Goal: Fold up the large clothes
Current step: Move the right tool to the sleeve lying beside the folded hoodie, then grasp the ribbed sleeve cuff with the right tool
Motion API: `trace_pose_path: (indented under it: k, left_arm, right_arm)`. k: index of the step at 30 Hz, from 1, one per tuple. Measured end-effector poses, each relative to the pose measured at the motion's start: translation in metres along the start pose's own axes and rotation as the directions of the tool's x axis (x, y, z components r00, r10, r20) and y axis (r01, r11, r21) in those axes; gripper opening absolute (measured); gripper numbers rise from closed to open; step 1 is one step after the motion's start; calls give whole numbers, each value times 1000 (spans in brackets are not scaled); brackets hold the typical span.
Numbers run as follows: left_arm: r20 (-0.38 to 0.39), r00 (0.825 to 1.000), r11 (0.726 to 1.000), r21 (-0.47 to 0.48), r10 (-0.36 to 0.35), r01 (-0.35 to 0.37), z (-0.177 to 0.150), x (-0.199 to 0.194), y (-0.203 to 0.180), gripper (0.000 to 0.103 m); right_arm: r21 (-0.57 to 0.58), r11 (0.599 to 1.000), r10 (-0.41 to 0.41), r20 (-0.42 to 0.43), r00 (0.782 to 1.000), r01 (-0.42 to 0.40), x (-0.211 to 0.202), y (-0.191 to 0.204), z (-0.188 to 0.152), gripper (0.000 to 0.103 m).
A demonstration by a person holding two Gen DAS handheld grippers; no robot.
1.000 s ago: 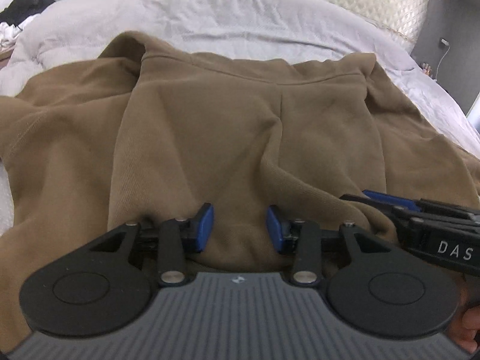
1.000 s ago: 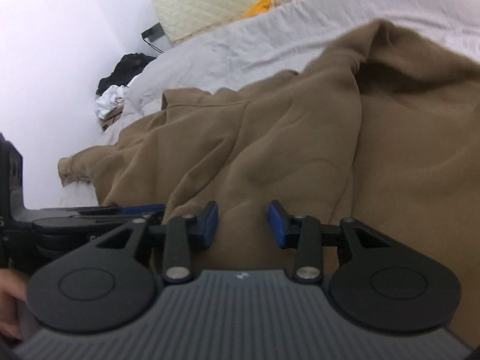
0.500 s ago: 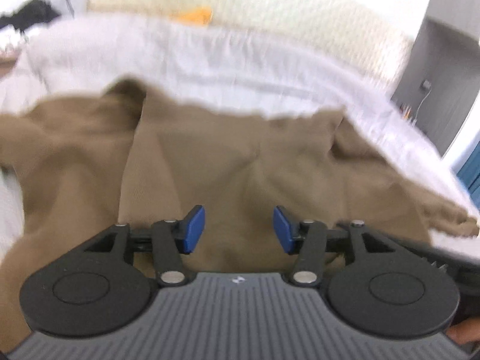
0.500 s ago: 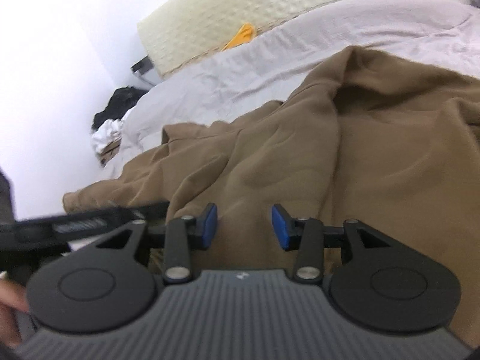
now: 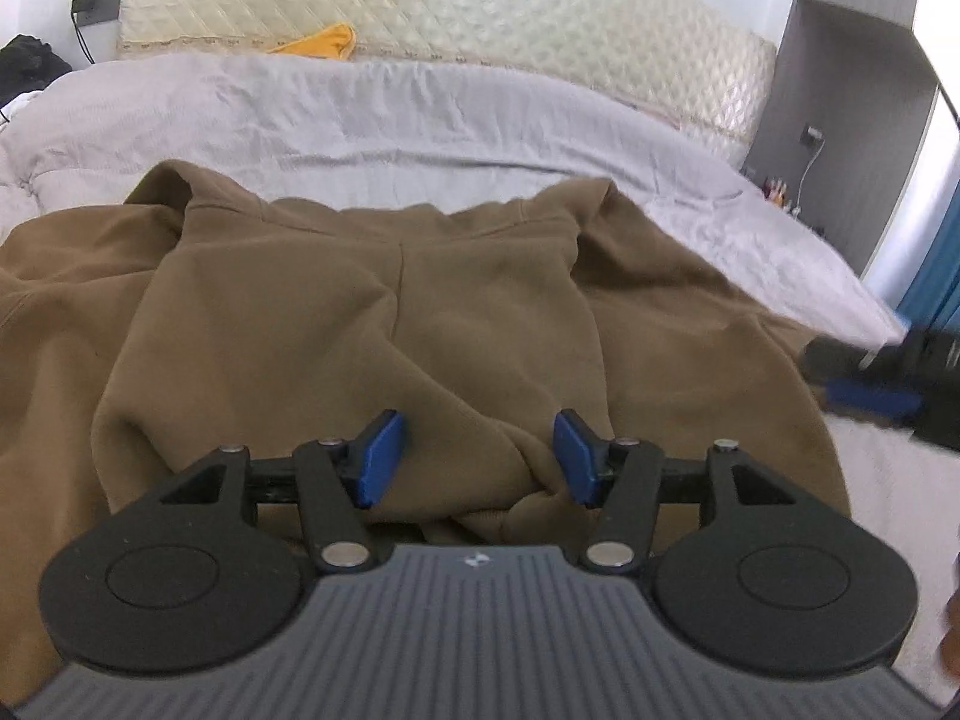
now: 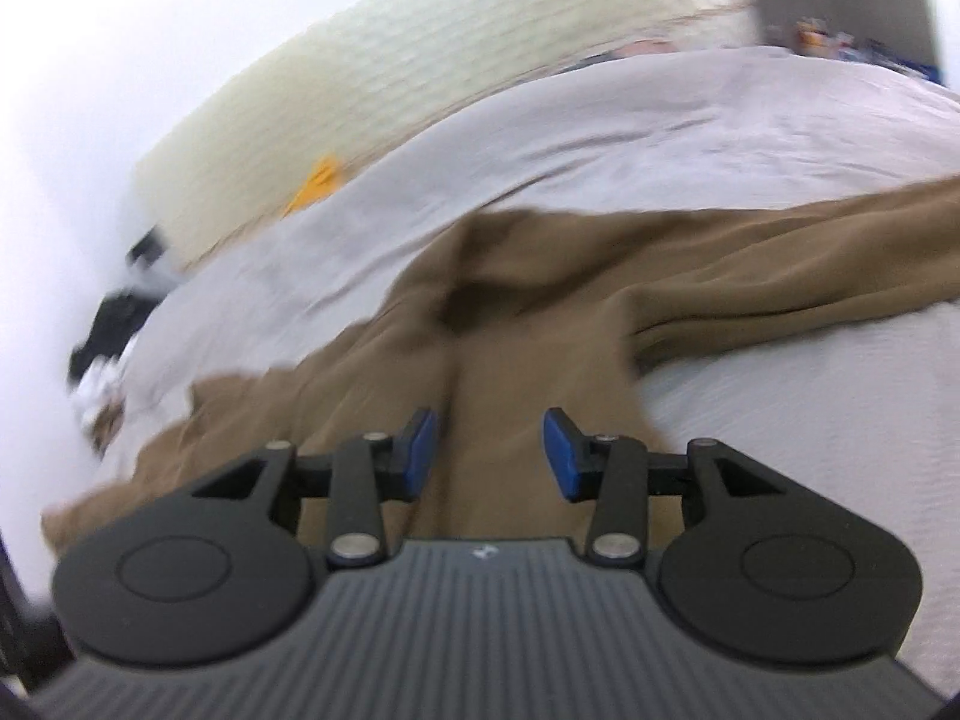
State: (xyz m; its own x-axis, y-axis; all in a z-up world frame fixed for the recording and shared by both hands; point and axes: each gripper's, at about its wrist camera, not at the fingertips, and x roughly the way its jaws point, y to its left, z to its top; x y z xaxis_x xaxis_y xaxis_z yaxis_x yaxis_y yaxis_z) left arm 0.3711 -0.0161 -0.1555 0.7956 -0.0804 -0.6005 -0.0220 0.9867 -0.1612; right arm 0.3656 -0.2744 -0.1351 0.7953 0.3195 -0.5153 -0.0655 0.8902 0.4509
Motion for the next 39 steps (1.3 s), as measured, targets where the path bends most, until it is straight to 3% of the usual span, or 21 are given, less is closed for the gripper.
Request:
trace_pose_path:
  k: [2,9,15,18,22,25,27,28,29,34,39]
  left_arm:
    - [-18,1000,999,30,23,-22,-2,7,-2,68]
    - [-56,998,998,39,42,-39,-8,21,-2,71]
    - [-46,998,999,25,50,-49,-9,20,-2,72]
    - [-39,997,998,27,61,-60,-9,20,-4,72]
    - [-27,997,997,21,71,-71,-9,17,-5,72]
    - [-18,997,997,0,71,-71,-10,17,-4,72]
    - [-12,997,997,-14,73,-73,-11,17,-4,73]
    - [-9,997,997,-20,73,-74,-11,16,-4,73]
    - [-6,997,997,-27,73,-73,-11,16,-3,73]
    - [-1,998,997,-49,67,-67,-11,17,-2,74]
    - [1,997,995,-68,72,-72,-10,20,0,78]
  right_arm:
    - [66,997,-29,25,999,27,-2,-20,11,44]
    - [261,963,-98,91,991,71,-29,-85,43,44]
    - [326,941,-134,106,985,92,-55,-135,65,44]
    - [417,905,-143,106,984,86,-63,-173,66,44]
    - [515,846,-189,47,981,139,-54,-223,58,45]
    - [540,825,-209,16,978,167,-43,-251,51,57]
    - [562,812,-202,15,979,159,-35,-269,48,69]
    - [576,803,-198,19,980,151,-32,-276,47,83]
    - [593,792,-195,22,981,144,-29,-285,46,86]
    - [650,751,-187,34,982,121,-11,-327,48,85]
    - [759,650,-171,89,981,44,14,-368,52,85]
